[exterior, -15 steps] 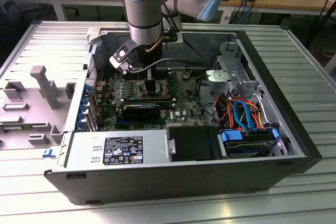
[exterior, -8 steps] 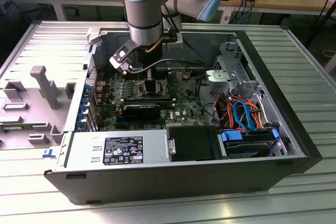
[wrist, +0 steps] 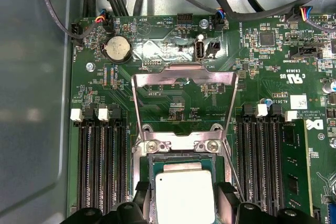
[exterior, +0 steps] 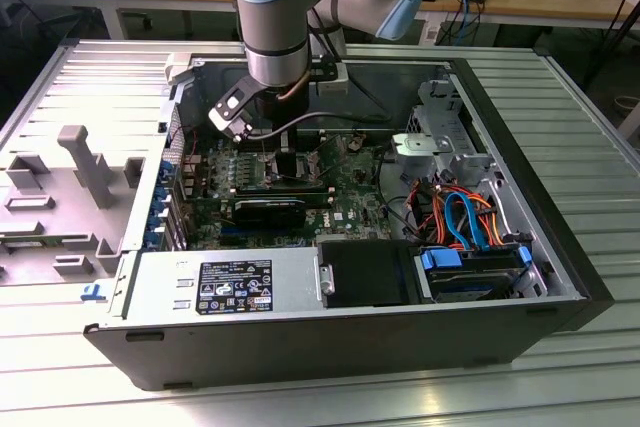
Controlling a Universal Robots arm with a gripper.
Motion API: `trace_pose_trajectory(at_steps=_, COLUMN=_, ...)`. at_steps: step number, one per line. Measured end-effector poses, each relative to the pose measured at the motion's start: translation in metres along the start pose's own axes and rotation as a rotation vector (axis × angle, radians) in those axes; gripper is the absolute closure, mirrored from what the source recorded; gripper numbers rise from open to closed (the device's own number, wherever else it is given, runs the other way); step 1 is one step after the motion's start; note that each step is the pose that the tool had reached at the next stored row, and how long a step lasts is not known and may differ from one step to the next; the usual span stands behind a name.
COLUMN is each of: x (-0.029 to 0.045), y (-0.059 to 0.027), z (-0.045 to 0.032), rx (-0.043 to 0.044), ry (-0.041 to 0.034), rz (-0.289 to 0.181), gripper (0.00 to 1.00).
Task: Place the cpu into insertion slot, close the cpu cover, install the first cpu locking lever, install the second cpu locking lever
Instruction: 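Place the cpu into insertion slot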
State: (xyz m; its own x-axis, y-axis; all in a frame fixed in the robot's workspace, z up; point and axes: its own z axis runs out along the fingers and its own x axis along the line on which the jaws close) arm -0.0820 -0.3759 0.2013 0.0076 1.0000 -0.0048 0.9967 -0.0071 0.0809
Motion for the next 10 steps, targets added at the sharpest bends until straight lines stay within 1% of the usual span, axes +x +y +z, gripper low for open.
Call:
trace_pose_trajectory(at_steps=4, x=0.0, y=0.0, z=0.0, rx=0.0001, ry=-0.0001, rz=0.001, gripper=0.38)
trace_pose_trajectory(at_steps=5, x=-0.0001, y=0.0, z=0.0, rx=0.0, ry=-0.0013, rz=0.001, gripper=0.38)
trace_pose_trajectory(at_steps=6, x=-0.0002, y=0.0, z=0.0004, rx=-0.0001, ry=-0.0054, rz=0.0, gripper=0.38)
trace_pose_trajectory(at_steps=10, x=-0.0002, y=-0.0001, z=0.0009, rx=0.0, ry=-0.0062, rz=0.0, gripper=0.38)
